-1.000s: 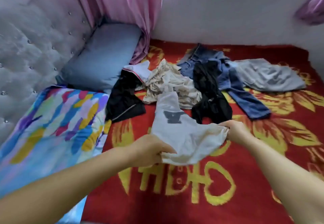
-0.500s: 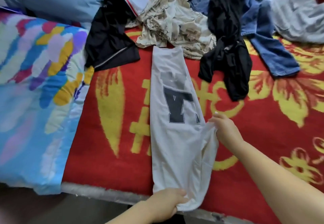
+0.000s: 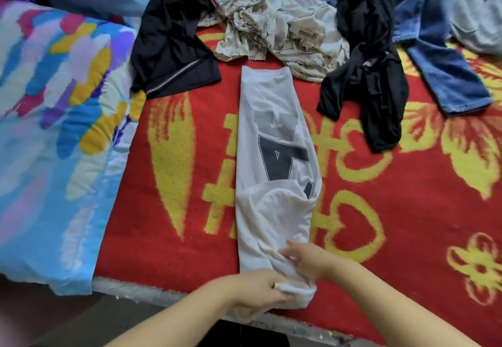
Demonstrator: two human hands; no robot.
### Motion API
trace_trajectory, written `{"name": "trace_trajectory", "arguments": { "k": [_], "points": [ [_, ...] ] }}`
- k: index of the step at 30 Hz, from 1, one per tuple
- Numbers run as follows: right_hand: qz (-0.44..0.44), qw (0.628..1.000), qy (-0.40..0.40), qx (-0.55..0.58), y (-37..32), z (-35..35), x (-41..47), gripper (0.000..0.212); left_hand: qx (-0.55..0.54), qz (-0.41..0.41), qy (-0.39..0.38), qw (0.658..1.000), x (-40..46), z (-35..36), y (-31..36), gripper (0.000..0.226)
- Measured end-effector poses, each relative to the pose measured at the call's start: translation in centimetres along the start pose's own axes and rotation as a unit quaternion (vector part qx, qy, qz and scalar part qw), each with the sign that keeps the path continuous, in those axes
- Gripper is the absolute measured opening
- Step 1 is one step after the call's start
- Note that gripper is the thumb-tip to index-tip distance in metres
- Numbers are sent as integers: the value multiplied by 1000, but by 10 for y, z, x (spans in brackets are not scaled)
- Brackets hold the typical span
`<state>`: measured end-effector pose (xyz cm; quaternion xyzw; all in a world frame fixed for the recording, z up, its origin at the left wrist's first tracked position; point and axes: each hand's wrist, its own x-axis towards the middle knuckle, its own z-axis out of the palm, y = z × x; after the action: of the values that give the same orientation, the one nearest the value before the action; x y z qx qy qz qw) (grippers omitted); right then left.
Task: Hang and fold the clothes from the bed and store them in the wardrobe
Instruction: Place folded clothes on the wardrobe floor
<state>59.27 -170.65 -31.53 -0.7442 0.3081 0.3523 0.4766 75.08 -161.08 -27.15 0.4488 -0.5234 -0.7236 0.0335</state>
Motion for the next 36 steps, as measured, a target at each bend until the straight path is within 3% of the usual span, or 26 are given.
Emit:
{"name": "trace_trajectory", "arguments": {
  "k": [2,4,6,7,8,10,12,15,16,17,19,22,24,26,30,33,36],
  "points": [
    [21,991,16,129,3,-14,-6,37,-34,-10,-1,999,6,-31,12,18],
    [39,949,96,298,5,-32,-6,34,-62,-20,34,997,18,-71,24,22],
    [74,834,210,504,4,-52,-7,39,-48,-16,138,989,34,-114,36,22],
    [99,782,269,553,6,-59,-5,41,-36,-20,215,976,42,-135,39,19],
    [122,760,326,549,8,-65,-3,41,-20,-30,295,955,51,-156,41,24],
    [140,788,436,413,4,-68,2,42,-11,-57,416,908,68,-184,37,48],
    [76,820,508,252,-15,-63,2,51,42,-51,488,870,73,-185,27,56],
    [-49,891,444,-84,-33,-31,14,79,271,7,541,796,67,-133,-2,50],
    [-41,910,375,-176,-33,-23,18,85,353,21,526,774,63,-110,-14,52],
    [-3,921,318,-227,-28,-18,19,90,413,20,482,772,57,-86,-26,58],
    [86,925,253,-270,-14,-19,23,102,482,-21,368,795,50,-53,-53,80],
    [86,929,237,-270,20,-26,39,106,510,-123,262,810,58,-47,-81,113],
    [90,923,240,-285,24,-37,41,95,519,-151,264,799,65,-58,-79,99],
    [93,931,206,-286,24,-38,46,84,534,-162,258,789,75,-65,-74,61],
    [80,958,124,-245,22,-38,45,85,509,-165,223,815,70,-65,-64,60],
    [54,984,15,-168,10,-51,28,87,383,-194,71,900,53,-69,-48,74],
    [35,990,-128,-53,-1,-68,10,70,218,-190,-63,955,31,-86,-22,44]
  ]
}}
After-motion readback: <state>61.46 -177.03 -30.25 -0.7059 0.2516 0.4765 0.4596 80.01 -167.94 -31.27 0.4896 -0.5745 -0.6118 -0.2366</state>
